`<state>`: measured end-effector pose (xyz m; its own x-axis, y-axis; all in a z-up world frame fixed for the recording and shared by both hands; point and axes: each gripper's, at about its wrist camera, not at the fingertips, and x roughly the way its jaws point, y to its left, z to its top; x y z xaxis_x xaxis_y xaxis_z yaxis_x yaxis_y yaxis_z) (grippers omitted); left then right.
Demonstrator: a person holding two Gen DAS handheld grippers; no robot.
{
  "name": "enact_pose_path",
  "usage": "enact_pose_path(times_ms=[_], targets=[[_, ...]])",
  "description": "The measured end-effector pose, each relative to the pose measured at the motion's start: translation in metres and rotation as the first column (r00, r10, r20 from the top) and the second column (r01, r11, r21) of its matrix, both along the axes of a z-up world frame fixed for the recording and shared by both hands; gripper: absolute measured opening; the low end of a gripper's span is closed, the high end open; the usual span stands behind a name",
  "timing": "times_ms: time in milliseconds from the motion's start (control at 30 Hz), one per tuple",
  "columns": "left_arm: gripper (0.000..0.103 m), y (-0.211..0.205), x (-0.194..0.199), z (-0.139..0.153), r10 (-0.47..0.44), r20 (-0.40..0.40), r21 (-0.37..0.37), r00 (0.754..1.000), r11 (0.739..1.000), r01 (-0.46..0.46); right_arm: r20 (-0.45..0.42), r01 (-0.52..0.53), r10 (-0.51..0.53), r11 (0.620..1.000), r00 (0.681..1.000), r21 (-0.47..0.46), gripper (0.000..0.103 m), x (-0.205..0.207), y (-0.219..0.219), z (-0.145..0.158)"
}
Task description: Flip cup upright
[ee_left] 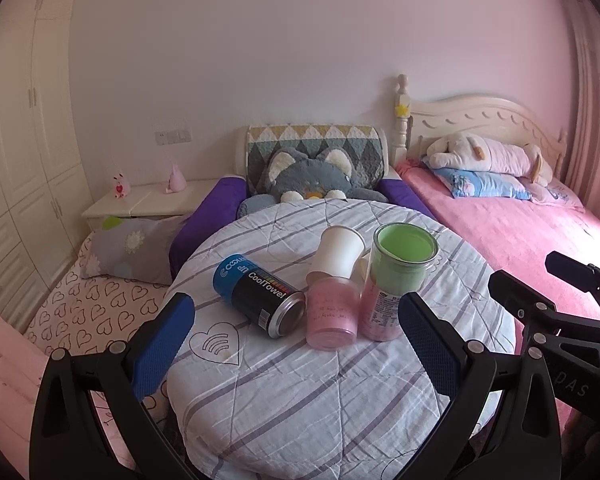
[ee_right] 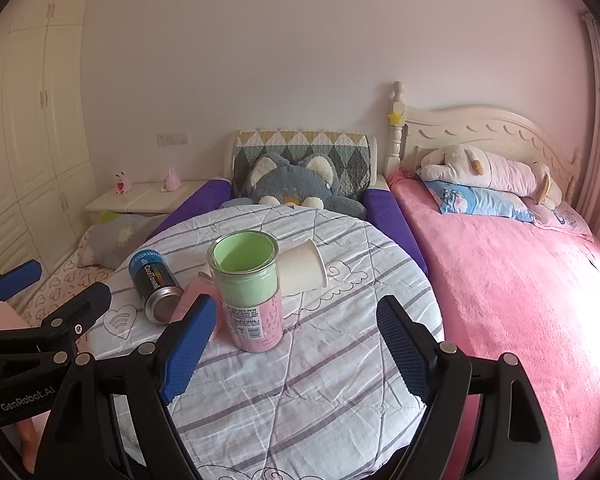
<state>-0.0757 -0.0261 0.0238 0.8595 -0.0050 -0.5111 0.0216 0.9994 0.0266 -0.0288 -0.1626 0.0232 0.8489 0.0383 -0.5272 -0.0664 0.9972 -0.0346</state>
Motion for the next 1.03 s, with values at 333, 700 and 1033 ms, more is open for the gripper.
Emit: enact_pose_path(times_ms=[333,700,1033], targets=[[0.103,-0.0009,0.0010,0.0002,0.003,0.002,0.003,1.000,1.000,-0.003,0.004,0.000,0.000,1.000,1.000,0.001,0.083,0.0008,-0.0003,-0.0010],[0.103,0.0013,0.0050,-0.0027,-0.003,-0.008,-0.008,1.000,1.000,0.003,-0.008,-0.002,0.002,1.000,1.000,0.003,0.083,0.0035,-0.0010,-0.0049],[0.103,0.0028,0.0084,-0.0064,-0.004,-0.006,-0.014,1.000,1.000,0.004,-0.020,-0.005,0.005,1.000,1.000,0.007,0.083,0.0089,-0.0015,-0.0094]])
